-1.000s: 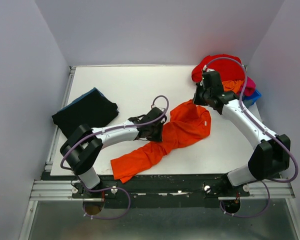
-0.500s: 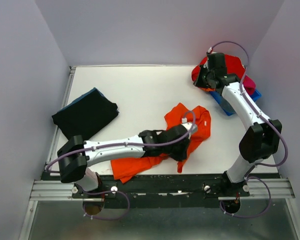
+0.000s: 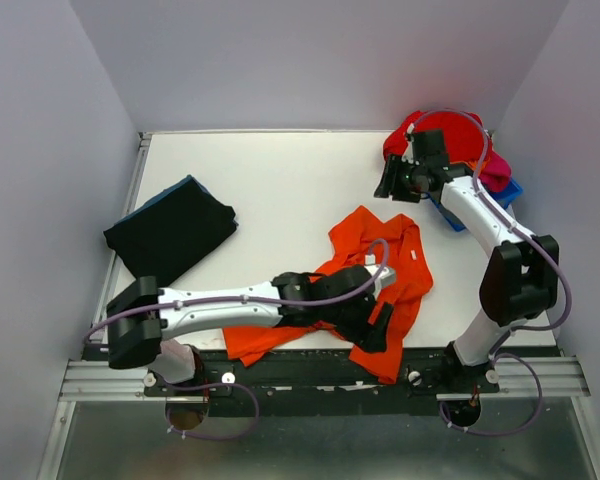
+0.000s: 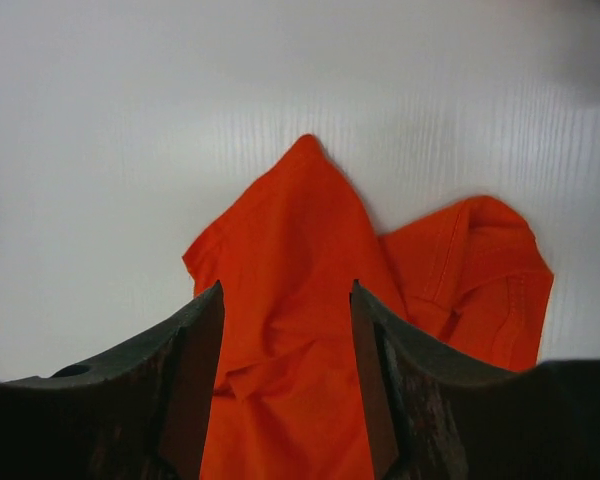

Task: Fold and stack the t-shirts
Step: Flatten out the tshirt

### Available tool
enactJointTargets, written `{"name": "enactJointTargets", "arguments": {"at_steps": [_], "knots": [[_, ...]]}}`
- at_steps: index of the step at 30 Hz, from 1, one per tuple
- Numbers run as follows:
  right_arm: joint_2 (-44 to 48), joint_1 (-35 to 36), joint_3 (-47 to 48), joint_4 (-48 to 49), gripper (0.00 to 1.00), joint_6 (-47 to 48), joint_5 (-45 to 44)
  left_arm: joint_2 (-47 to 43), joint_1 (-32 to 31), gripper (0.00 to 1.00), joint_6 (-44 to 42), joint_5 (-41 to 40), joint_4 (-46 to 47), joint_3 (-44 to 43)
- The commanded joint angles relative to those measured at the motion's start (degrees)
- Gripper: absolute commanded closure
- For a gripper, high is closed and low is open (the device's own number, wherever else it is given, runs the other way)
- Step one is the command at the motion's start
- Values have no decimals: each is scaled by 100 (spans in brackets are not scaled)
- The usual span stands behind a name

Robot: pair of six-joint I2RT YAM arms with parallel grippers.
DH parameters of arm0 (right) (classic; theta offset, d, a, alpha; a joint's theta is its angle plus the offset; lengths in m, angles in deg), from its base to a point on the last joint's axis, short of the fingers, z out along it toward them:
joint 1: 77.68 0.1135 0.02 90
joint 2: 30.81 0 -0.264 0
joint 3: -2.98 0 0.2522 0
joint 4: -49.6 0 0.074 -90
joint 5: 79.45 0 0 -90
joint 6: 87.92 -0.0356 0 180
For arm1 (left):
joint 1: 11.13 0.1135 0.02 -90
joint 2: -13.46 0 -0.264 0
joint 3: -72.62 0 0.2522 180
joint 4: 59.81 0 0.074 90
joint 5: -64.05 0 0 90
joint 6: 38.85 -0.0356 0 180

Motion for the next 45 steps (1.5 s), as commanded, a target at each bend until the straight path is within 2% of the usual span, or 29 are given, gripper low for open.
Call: {"name": "enactJointTargets", "arguments": {"at_steps": [1, 6, 9, 14, 18, 26, 31, 33, 34, 40, 45], "knots": [[-76, 21, -326, 273, 38, 142, 190, -937, 578, 19, -124, -1051, -869, -25], [-664, 152, -108, 176, 41, 221, -134, -1947, 1888, 23, -150, -1631, -976, 800], [-1033, 267, 51, 141, 41, 239, -197, -2511, 2460, 23, -150, -1834, -923, 1197], [-1684, 320, 490, -52, 39, 187, -364, -3039, 3067, 23, -45, -1870, -897, 1601], [-2106, 329, 841, -175, 39, 142, -452, -3241, 3384, 24, 35, -1808, -801, 1830], [-2827, 522, 1545, -781, 35, 177, -1190, -3294, 3648, 23, -36, -1624, -704, 1936], [-3108, 733, 1730, -1019, 38, 195, -1418, -3189, 3745, 23, -106, -1545, -660, 1866], [-3170, 751, 1747, -1019, 44, 213, -1392, -3189, 3771, 23, -132, -1501, -625, 1866], [-3196, 759, 1782, -1045, 51, 204, -1375, -3171, 3789, 23, -141, -1483, -616, 1874], [-2969, 759, 1765, -800, 99, 257, -603, -3162, 3806, 23, -133, -1369, -519, 1988], [-2197, 759, 1765, -554, 99, 274, -311, -3075, 3806, 24, -106, -1220, -300, 2129]]}}
